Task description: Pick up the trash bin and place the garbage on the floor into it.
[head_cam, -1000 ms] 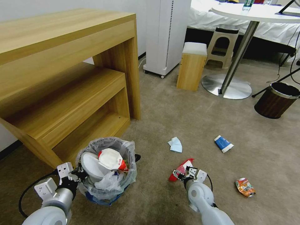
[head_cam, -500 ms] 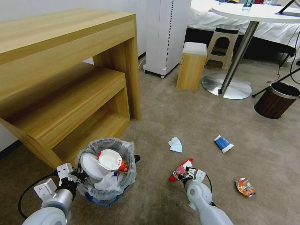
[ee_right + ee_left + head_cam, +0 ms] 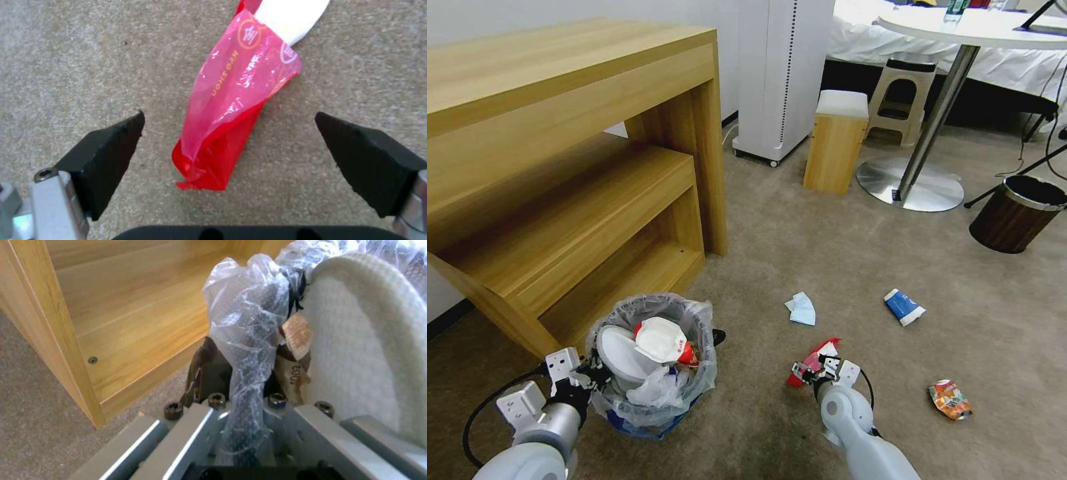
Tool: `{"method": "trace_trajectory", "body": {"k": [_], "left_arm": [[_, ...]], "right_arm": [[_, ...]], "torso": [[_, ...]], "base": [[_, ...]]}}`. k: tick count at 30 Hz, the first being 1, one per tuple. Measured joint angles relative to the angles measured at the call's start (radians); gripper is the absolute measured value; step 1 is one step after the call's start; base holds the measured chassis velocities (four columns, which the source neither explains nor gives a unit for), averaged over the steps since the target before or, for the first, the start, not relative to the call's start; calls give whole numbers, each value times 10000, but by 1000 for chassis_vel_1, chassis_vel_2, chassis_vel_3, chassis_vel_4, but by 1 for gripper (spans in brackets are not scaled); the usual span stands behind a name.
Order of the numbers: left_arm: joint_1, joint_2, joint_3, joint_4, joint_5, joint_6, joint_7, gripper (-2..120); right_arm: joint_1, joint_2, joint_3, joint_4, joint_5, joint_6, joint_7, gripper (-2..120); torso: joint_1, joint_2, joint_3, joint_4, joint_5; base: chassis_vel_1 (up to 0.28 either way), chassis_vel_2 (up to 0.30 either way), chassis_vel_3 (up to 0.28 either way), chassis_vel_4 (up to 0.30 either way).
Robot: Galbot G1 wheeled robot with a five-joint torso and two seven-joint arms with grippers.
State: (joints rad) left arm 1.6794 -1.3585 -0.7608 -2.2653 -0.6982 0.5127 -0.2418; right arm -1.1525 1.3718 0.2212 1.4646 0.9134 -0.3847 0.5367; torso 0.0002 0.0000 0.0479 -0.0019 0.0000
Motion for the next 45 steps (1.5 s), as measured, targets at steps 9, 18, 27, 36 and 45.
{"method": "trace_trajectory", "body": {"k": [9,18,27,36,45], "left_arm": [[-14,18,-15,-23,-42,-1,-1,1],[-40,48,-34,-30,-109,-2,-16,1],[-38,53,-27,-33,-109,-24,-22,1],[-3,60,-27,-102,-112,-52,-22,1],[-10,53,1,-115,-105,-60,-22,1]], "right_arm": [[162,97,-113,-167,-77,4,-19,97],[279,139,-206,-274,-151,-66,-78,97],[288,205,-253,-433,-346,-70,-142,97],[405,198,-270,-513,-374,-59,-146,98],[448,208,-280,-585,-461,24,-157,96]], "torso": [[0,-1,0,0,0],[0,0,0,0,0],[0,0,0,0,0],[0,0,0,0,0],[0,0,0,0,1]], "base": [[0,0,0,0],[0,0,0,0],[0,0,0,0],[0,0,0,0],[0,0,0,0]]}}
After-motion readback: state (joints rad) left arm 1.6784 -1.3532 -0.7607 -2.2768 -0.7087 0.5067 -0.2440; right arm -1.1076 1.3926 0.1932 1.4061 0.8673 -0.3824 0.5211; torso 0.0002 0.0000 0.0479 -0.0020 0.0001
